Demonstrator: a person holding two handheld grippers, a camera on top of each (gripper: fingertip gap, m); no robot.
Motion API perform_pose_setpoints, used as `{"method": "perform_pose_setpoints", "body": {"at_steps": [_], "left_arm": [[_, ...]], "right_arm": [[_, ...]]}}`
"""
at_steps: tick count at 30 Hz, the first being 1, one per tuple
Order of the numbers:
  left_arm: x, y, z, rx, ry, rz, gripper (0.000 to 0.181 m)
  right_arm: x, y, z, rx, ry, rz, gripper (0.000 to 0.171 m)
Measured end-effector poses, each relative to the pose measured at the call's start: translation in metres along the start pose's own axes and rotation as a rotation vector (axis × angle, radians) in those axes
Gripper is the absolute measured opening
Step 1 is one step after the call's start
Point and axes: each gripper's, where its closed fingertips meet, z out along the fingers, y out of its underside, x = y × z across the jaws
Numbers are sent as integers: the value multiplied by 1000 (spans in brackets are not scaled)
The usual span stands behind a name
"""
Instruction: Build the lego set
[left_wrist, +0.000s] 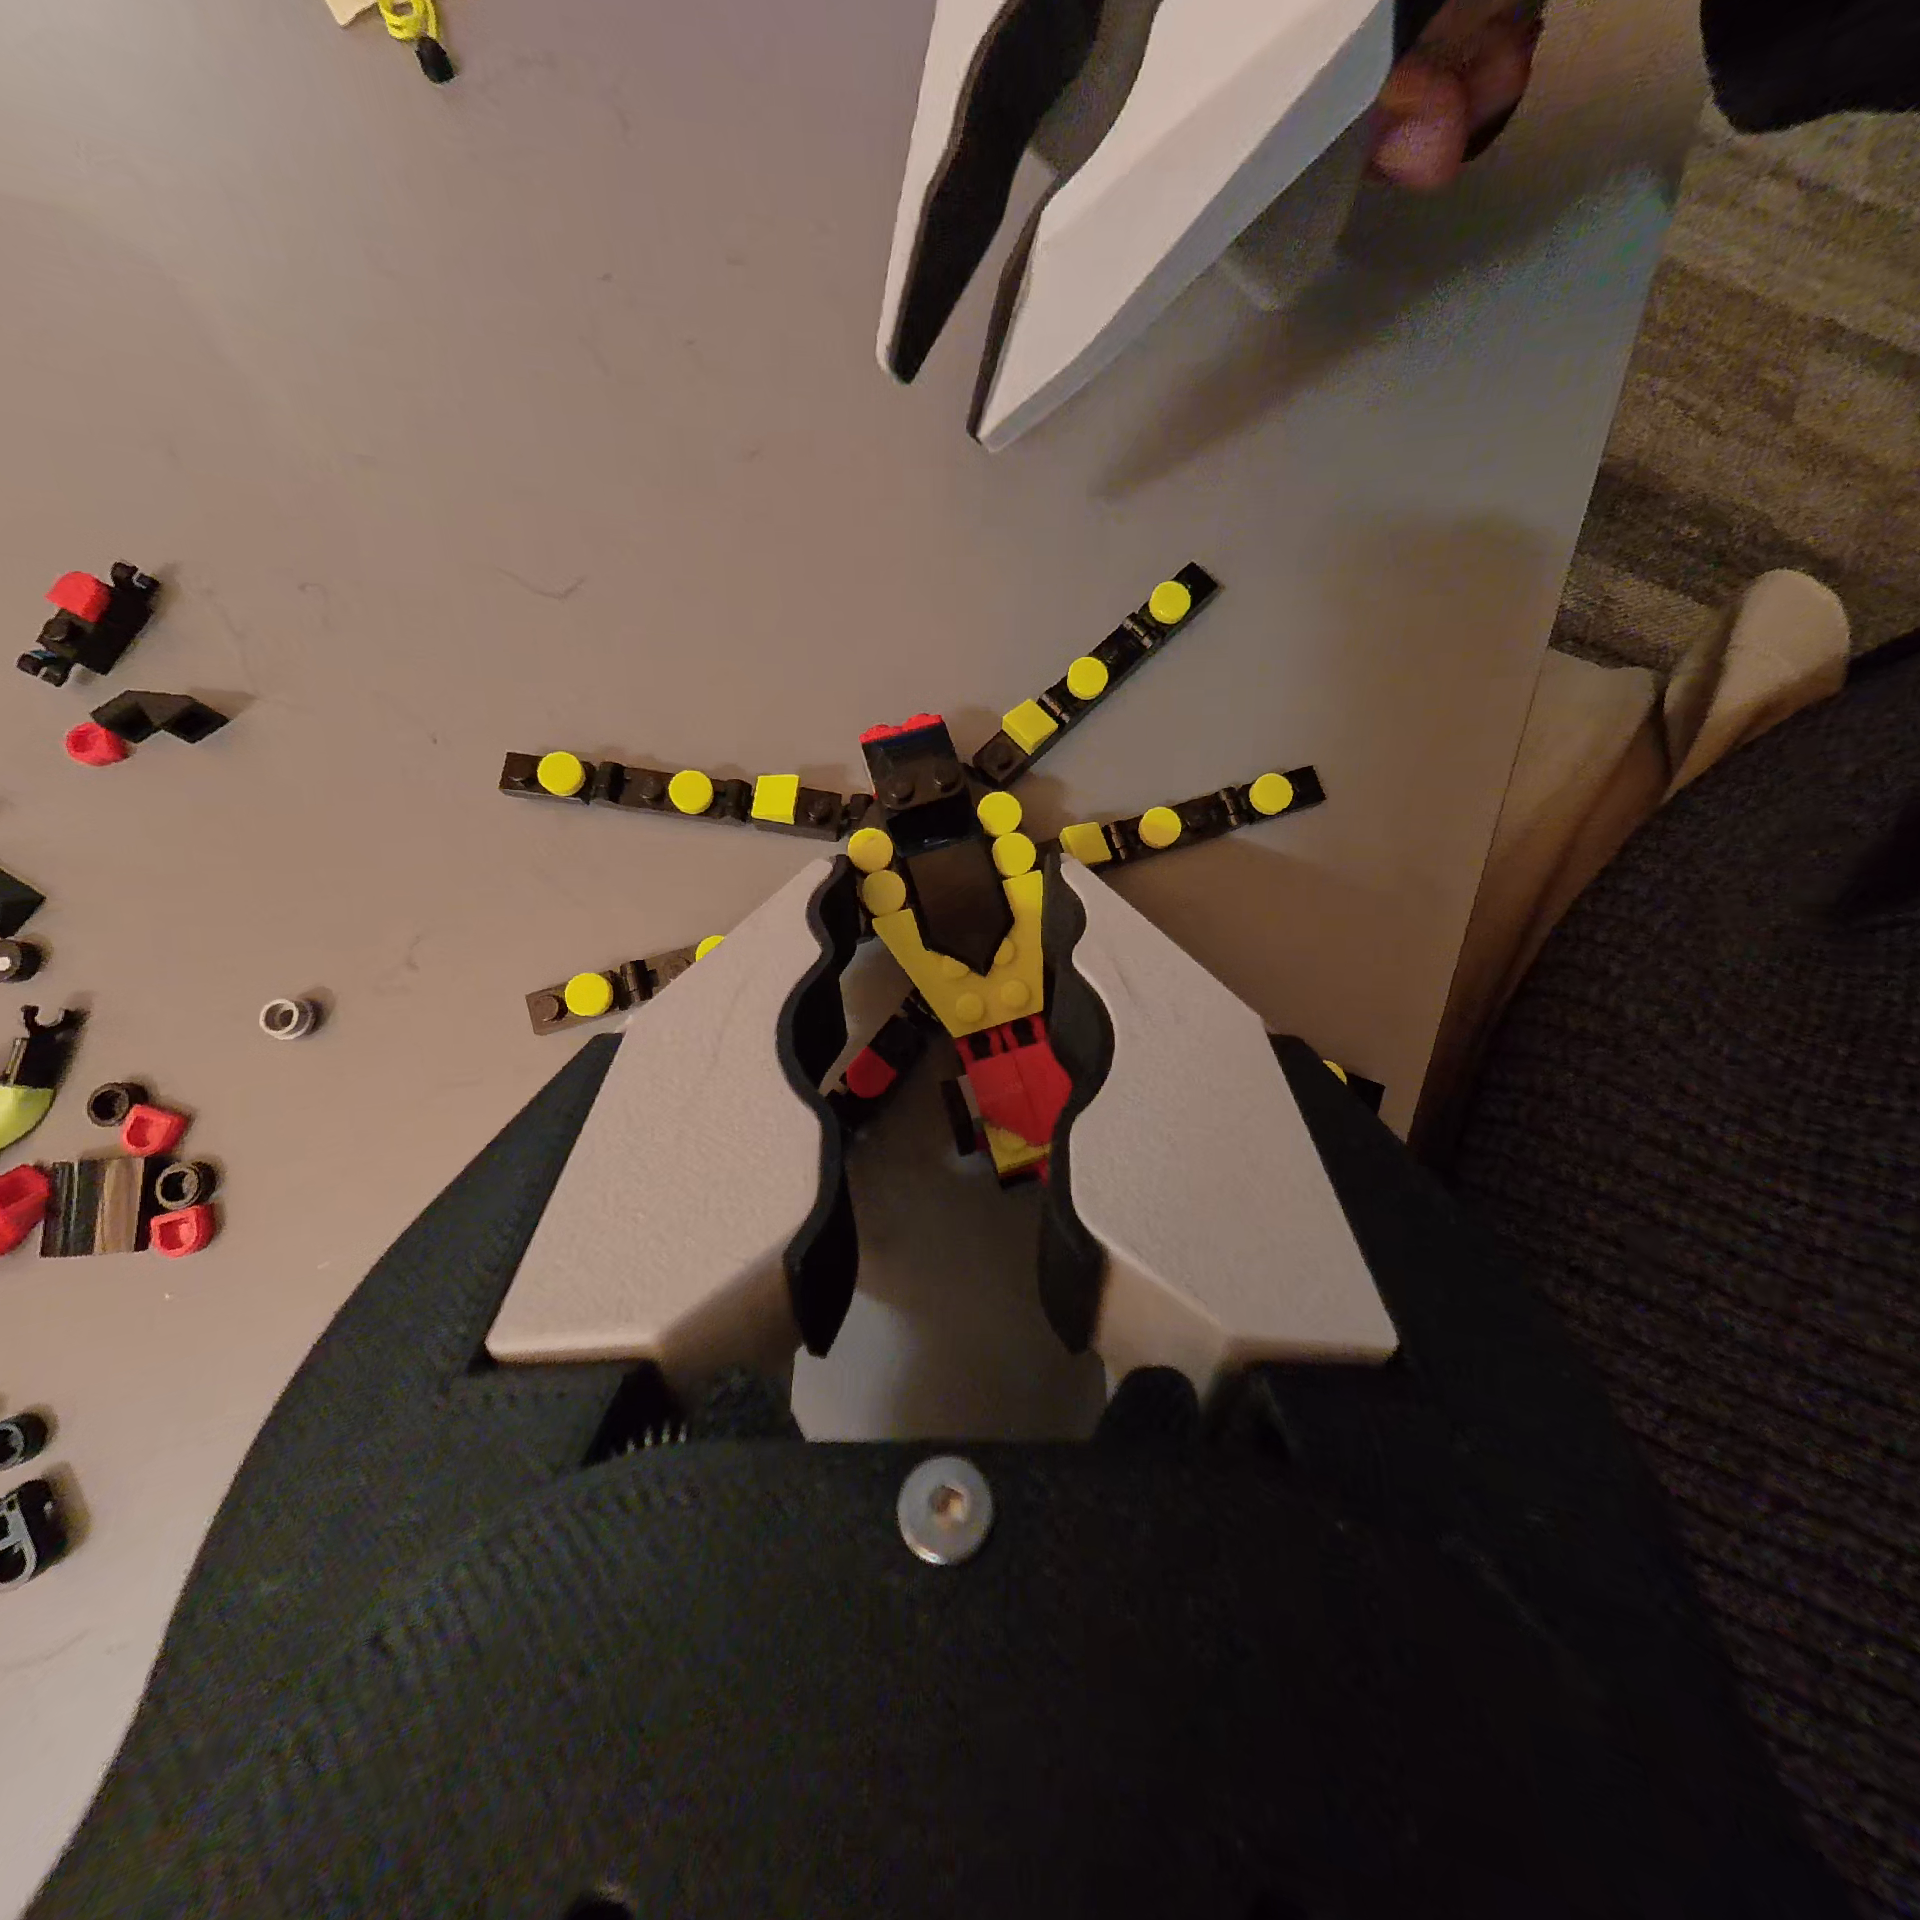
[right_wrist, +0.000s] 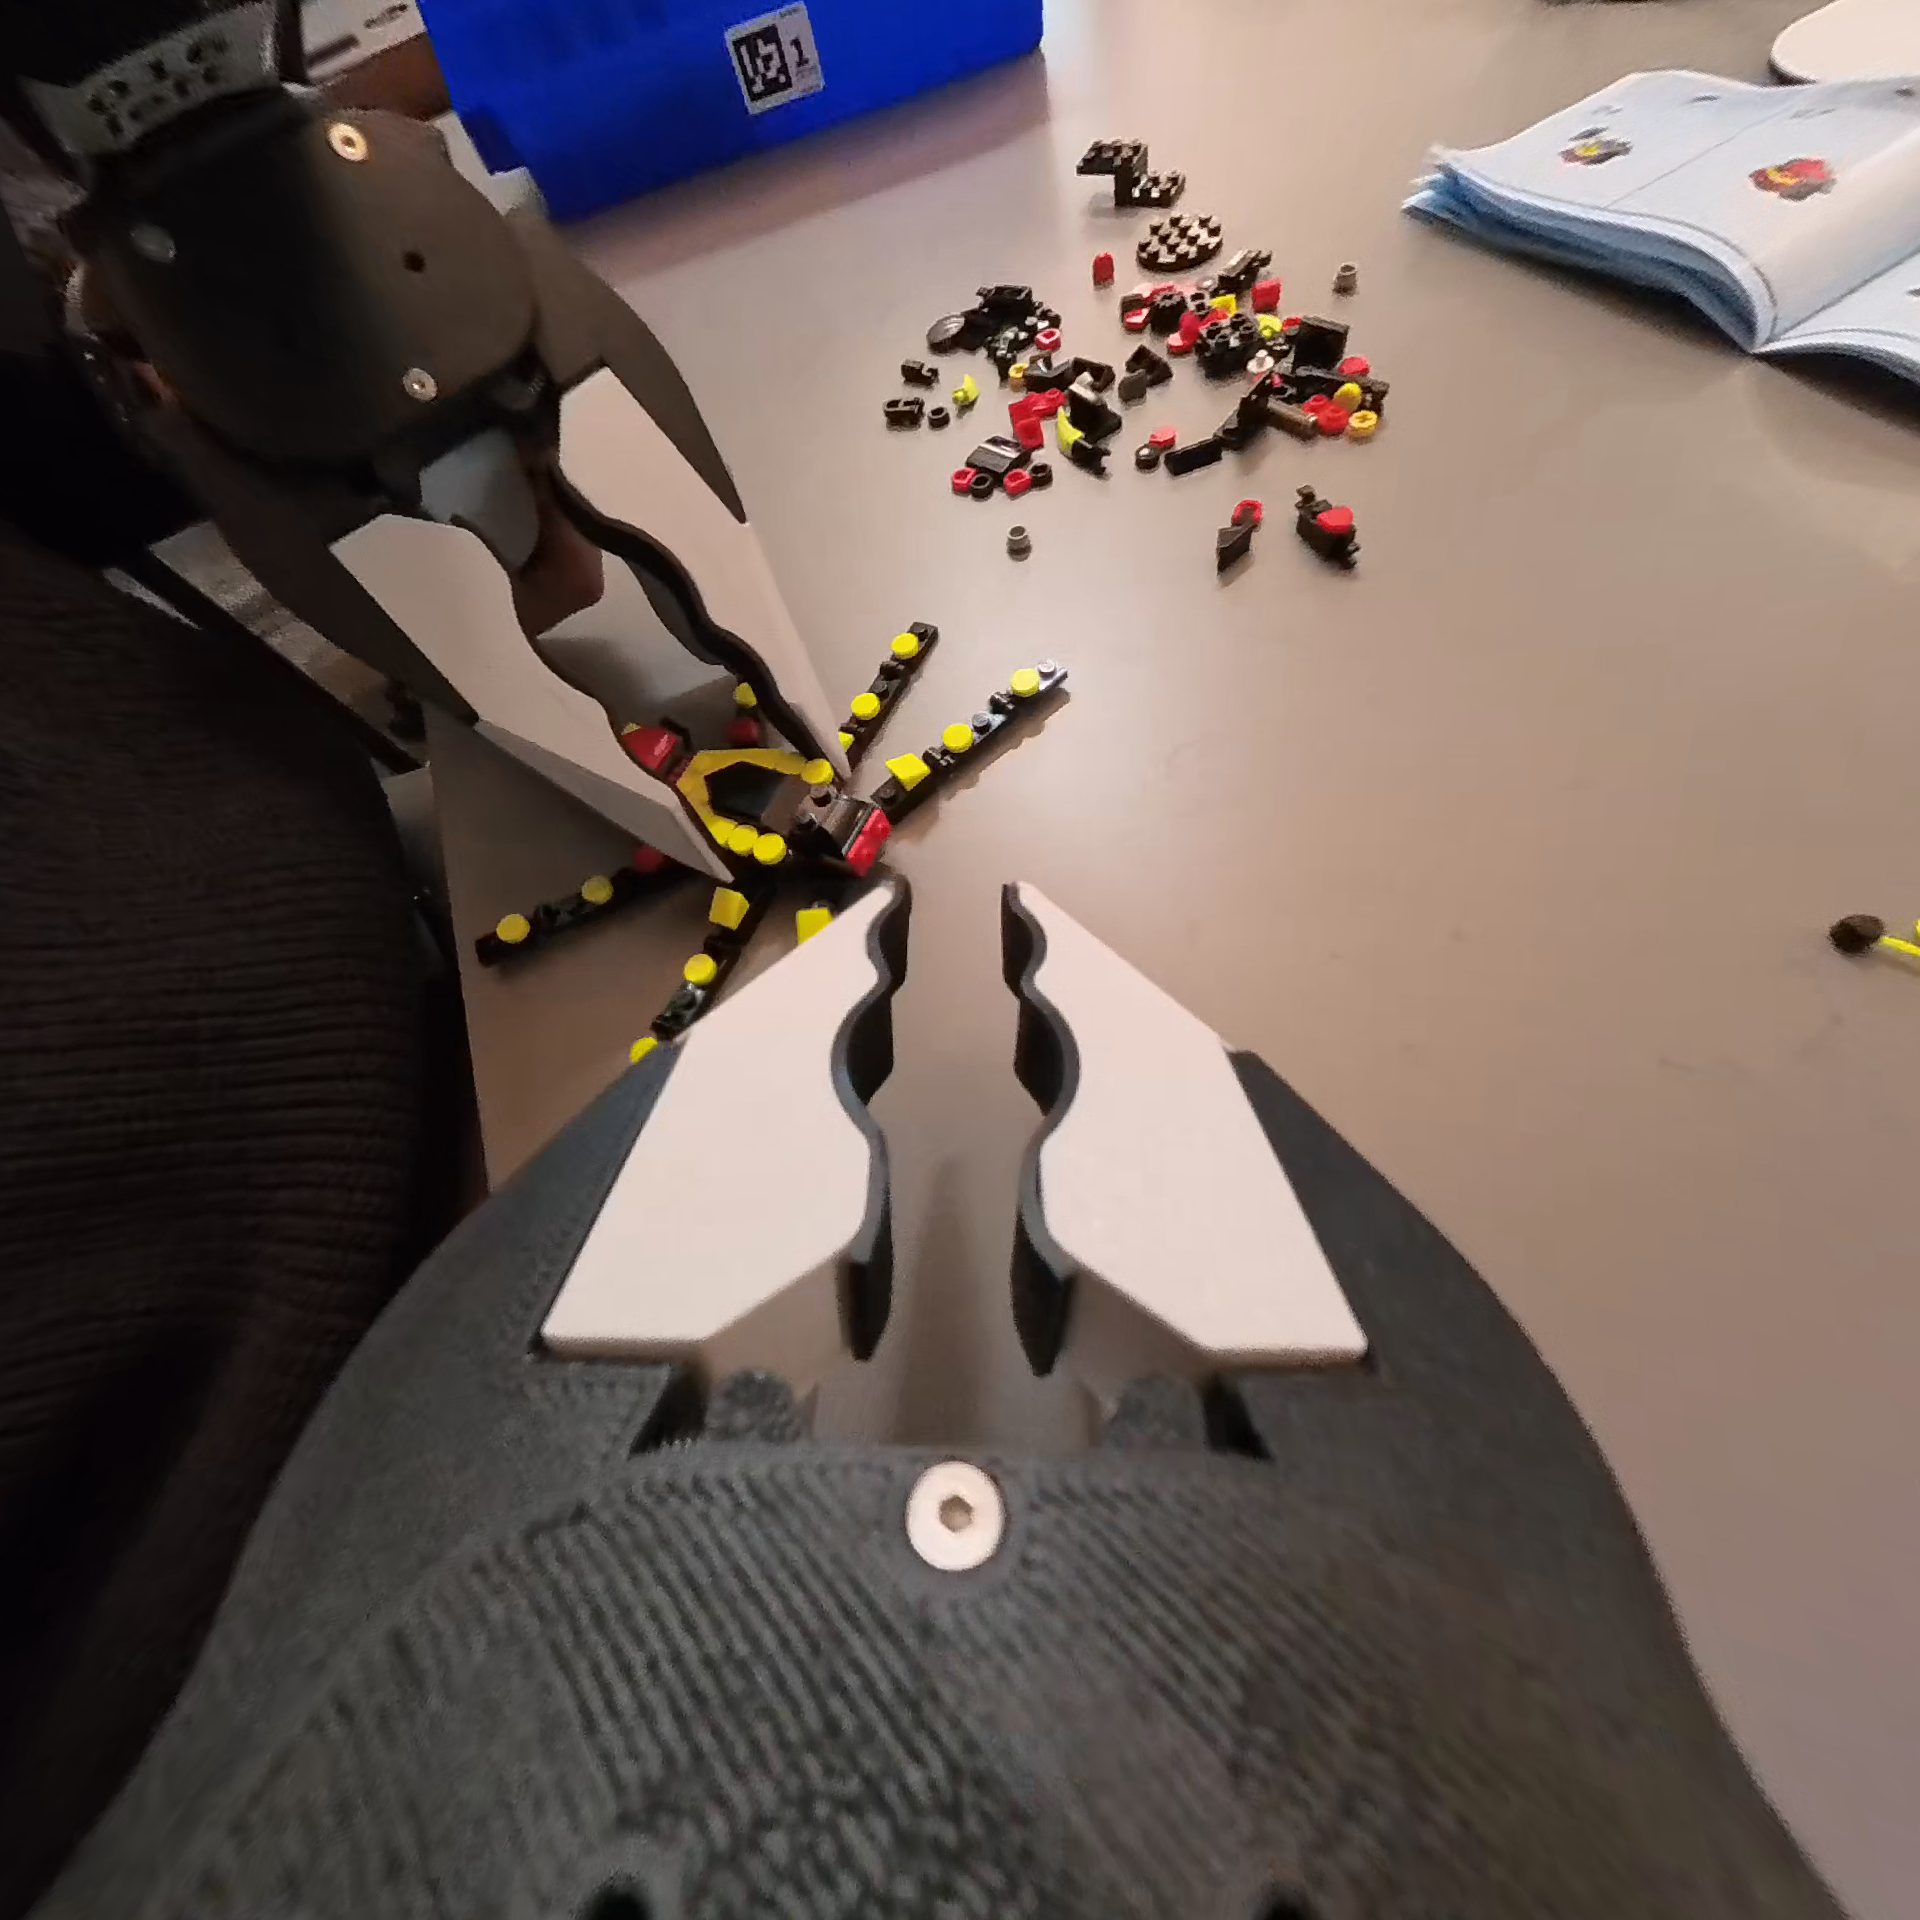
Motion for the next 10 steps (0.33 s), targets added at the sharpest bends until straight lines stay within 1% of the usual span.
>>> {"method": "perform_pose_setpoints", "body": {"at_steps": [5,8,10], "left_arm": [[0,0,0,0,-1,0,36],[0,0,0,1,-2,-1,36],[0,0,0,0,-2,0,36]], "right_arm": [[-10,12,7,-72,-36,-54,14],[-21,24,9,-129,-96,-81,10],[-28,29,8,-154,-134,-94,4]]}}
